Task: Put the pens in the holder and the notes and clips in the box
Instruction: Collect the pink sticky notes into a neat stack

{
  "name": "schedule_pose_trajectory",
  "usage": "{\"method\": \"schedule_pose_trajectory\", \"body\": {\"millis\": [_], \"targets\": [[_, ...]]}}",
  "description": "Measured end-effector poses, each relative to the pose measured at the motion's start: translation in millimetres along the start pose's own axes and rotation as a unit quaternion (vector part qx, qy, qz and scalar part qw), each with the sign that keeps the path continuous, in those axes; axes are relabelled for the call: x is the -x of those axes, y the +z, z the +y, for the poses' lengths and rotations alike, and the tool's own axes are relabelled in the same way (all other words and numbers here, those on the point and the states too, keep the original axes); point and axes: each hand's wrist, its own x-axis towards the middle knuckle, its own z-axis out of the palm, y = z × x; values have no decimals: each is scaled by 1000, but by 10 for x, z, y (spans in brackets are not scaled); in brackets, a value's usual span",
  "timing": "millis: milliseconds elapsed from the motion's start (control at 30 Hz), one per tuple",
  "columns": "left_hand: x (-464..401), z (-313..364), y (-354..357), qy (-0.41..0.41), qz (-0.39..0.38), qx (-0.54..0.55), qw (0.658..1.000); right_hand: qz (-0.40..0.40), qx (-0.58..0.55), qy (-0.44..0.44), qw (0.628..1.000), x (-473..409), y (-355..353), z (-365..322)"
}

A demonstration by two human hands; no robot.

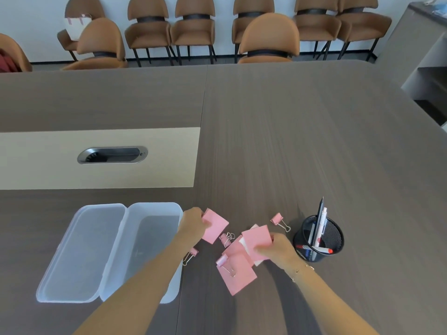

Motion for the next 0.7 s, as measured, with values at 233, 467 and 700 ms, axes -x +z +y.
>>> {"method": "schedule_pose_trajectory", "body": {"millis": [233, 467, 700], "targets": [[134, -3, -158, 27, 40, 61, 997, -11, -69, -30, 997, 229, 19, -30], [234, -68, -257, 37, 55, 85, 994, 58, 84, -37, 994, 237, 395, 140], [309, -169, -257, 36, 40, 124, 991, 74, 196, -8, 978, 106, 549, 167]]}}
